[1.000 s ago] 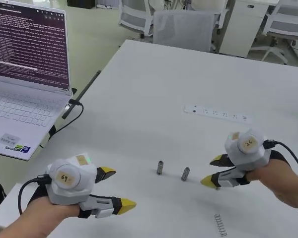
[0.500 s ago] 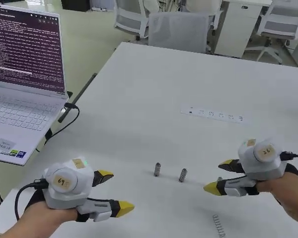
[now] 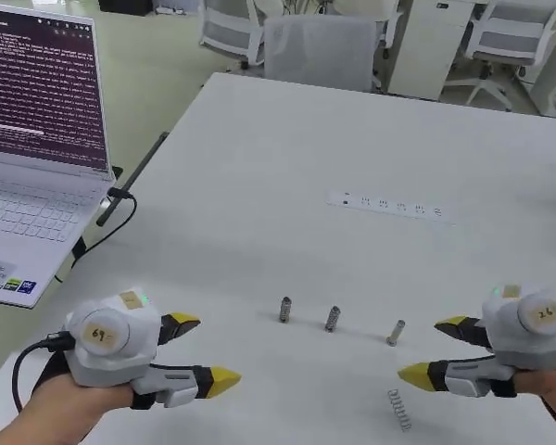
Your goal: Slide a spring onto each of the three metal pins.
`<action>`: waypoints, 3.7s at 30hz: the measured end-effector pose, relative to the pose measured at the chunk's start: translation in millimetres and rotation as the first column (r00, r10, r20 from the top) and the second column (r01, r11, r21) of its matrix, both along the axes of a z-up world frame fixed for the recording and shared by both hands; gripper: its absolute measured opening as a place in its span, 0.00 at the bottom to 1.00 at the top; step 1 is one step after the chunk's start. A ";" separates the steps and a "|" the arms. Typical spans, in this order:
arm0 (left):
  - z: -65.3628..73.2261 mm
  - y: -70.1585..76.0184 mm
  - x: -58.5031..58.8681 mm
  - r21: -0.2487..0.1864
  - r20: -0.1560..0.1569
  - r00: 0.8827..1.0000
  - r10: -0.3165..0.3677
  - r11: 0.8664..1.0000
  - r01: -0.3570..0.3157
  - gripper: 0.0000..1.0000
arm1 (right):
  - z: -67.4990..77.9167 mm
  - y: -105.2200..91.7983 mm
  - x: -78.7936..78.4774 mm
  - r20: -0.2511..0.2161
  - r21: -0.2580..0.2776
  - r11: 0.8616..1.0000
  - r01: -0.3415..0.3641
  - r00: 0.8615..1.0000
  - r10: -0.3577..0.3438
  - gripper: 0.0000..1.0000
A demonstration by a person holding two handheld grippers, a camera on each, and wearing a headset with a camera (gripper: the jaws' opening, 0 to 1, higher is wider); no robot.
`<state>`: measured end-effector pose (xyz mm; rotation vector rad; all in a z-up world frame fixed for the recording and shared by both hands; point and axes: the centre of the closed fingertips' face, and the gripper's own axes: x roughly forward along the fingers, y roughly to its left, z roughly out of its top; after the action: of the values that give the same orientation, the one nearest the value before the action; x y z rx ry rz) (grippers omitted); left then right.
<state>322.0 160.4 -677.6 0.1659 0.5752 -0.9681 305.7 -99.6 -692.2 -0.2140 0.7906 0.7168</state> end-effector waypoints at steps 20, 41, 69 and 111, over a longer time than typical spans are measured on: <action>2.6 -4.1 1.4 -0.003 0.000 1.000 -0.005 1.000 0.005 0.56 | -4.0 -20.8 -44.7 0.007 0.051 0.992 0.116 0.993 -0.117 0.71; 2.2 -16.8 0.4 -0.006 -0.008 1.000 -0.022 1.000 0.022 0.56 | 0.6 -32.8 -61.5 0.046 0.121 0.969 0.215 0.974 -0.222 0.79; -0.8 -81.7 -8.6 0.020 0.005 0.976 -0.217 0.976 0.217 0.56 | -1.5 -37.1 -70.4 0.033 0.127 0.964 0.233 0.970 -0.239 0.81; -23.4 -198.0 -31.0 0.101 0.016 0.832 -0.554 0.829 0.550 0.51 | -1.7 -44.9 -78.2 0.024 0.137 0.953 0.272 0.960 -0.277 0.80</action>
<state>291.0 -37.6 -701.0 0.4564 0.5401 -1.5001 227.6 -144.5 -694.0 0.0022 0.7113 0.4969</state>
